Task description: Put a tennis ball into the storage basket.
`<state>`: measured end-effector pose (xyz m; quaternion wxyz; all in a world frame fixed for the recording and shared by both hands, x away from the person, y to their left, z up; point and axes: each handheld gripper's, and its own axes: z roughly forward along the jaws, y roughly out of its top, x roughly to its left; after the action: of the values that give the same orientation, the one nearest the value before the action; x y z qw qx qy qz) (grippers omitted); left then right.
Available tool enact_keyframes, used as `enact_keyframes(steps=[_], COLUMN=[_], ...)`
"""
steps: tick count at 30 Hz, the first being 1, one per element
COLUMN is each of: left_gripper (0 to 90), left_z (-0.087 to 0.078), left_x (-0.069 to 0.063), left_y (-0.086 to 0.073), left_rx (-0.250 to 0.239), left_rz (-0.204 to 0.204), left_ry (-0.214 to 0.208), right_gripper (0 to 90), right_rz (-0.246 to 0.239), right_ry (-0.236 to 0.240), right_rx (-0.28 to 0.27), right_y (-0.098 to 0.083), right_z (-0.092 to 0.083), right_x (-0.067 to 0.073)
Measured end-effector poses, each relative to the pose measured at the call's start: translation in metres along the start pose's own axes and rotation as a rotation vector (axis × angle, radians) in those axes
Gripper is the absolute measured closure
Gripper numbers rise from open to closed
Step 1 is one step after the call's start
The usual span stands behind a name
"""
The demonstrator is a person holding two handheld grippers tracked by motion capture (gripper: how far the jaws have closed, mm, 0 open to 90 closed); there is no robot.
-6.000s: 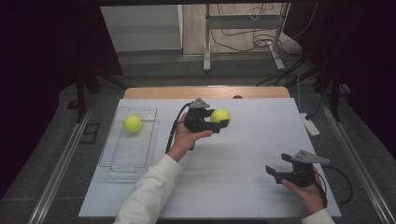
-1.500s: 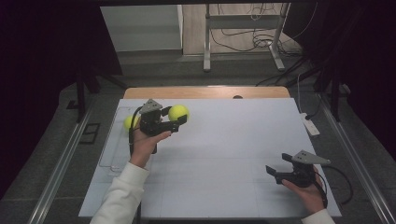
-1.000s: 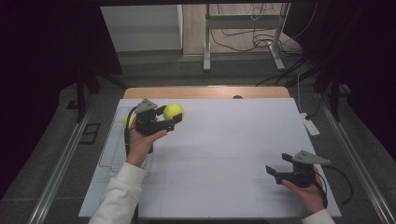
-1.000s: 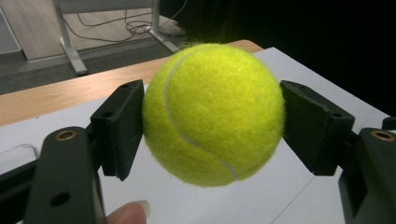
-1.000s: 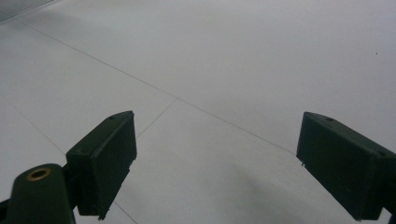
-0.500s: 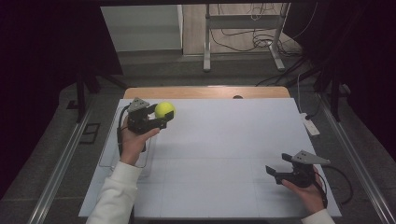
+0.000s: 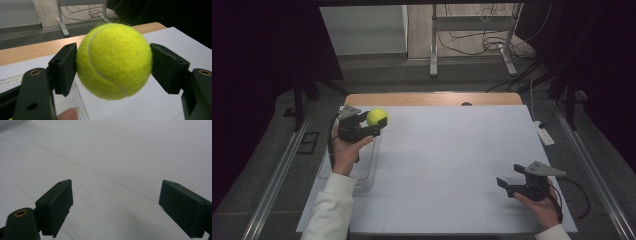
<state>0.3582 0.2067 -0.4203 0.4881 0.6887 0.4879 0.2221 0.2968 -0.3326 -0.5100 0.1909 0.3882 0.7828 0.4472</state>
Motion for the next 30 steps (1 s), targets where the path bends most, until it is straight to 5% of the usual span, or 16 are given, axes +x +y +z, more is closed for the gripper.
enact_keyframes(steps=[30], left_gripper=[27.3], left_z=[-0.018], left_x=[0.021], left_y=[-0.008], left_rx=[0.01], left_rz=[-0.029], left_ry=[0.067], right_gripper=[12.6], right_rz=[0.0], right_ry=[-0.001], right_rx=[0.001], right_y=[0.0], right_z=[0.0], right_x=[0.0])
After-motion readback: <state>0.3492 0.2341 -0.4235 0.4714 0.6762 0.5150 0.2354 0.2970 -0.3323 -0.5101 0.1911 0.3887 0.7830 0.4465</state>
